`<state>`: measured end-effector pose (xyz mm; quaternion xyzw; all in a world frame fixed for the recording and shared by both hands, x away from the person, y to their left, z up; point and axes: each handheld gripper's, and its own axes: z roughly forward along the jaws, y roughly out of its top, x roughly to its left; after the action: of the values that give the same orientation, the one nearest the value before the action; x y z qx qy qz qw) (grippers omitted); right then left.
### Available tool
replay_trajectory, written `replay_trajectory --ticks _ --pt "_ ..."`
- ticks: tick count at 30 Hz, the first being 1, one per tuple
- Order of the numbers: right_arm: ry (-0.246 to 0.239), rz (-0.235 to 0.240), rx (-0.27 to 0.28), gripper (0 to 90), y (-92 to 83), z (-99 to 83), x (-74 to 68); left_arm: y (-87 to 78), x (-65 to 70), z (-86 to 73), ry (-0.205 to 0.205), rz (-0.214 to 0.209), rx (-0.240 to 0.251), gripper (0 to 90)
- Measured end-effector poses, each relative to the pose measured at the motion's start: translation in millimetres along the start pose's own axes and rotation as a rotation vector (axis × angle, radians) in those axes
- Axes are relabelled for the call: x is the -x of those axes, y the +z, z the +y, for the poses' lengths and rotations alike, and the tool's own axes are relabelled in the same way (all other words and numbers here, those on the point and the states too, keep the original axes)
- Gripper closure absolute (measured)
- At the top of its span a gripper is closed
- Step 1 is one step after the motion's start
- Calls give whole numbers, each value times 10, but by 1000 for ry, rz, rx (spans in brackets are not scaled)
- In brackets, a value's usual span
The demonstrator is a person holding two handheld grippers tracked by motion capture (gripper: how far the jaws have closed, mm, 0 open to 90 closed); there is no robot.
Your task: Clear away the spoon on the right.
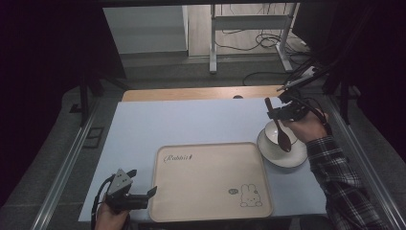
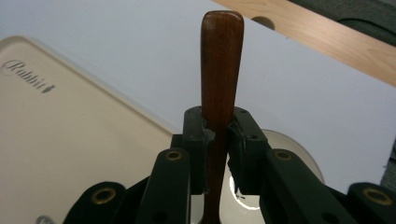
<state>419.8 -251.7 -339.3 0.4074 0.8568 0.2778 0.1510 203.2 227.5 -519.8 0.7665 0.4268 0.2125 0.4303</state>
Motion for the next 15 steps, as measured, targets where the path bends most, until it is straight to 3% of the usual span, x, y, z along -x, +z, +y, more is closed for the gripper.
replay_trajectory --ticks 15 --pt "1 116 -80 783 64 -263 -291 2 5 2 3 3 -3 46"
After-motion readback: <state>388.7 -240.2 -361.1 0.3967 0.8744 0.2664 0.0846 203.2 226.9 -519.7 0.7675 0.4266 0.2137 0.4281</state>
